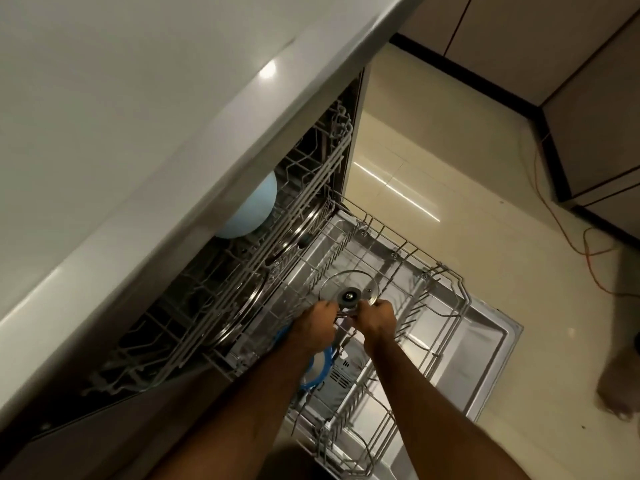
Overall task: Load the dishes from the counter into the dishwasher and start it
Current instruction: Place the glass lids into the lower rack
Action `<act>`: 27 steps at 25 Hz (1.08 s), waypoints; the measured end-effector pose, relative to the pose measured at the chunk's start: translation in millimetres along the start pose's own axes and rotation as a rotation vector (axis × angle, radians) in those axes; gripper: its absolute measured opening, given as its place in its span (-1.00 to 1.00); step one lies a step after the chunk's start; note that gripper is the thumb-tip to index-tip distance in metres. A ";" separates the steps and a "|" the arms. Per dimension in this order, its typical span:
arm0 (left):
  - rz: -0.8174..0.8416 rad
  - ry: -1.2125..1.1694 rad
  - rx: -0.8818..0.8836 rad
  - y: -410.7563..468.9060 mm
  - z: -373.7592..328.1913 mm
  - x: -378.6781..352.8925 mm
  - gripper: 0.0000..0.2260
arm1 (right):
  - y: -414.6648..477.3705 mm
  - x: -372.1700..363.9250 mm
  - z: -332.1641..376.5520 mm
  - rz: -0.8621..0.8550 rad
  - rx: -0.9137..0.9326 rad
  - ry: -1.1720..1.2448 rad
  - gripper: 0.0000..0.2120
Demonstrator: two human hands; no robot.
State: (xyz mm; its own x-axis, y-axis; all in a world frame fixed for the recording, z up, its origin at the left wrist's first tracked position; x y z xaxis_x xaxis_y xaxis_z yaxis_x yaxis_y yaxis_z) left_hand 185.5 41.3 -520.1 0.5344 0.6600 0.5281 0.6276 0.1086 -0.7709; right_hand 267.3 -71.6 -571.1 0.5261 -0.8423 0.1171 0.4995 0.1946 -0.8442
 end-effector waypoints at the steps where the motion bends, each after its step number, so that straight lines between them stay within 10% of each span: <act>1: 0.002 0.007 -0.002 6.0 -0.5 -2.5 -0.70 | 7.2 0.4 -0.6 0.013 -0.009 -0.016 -0.69; 10: 0.030 0.105 0.079 9.7 26.0 -20.0 -0.70 | 24.4 -19.3 -12.0 0.239 -0.081 0.085 -0.74; 17: 0.126 0.257 0.115 9.4 43.6 -22.6 -0.76 | 8.3 -39.2 -19.0 0.583 -0.075 -0.335 -0.83; 27: 0.097 0.089 0.136 -18.4 59.5 -16.2 -0.64 | -23.8 -67.6 -20.0 0.463 -0.128 -0.671 -0.72</act>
State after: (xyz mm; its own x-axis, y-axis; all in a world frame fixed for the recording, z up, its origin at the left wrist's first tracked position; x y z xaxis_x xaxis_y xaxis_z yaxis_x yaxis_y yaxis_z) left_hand 131.6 72.9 -535.7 0.6405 0.6042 0.4741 0.4917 0.1516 -0.8575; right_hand 206.0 -29.3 -569.4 0.9792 -0.2030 -0.0041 0.0697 0.3554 -0.9321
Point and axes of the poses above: each hand's wrist, its own y-axis towards the middle knuckle, its own x-axis out of the back of the hand, z = x × y, the point moved 2 cm from there along y, towards the middle knuckle, and after that the axes turned 15 degrees about z, right-handed, at the moved point
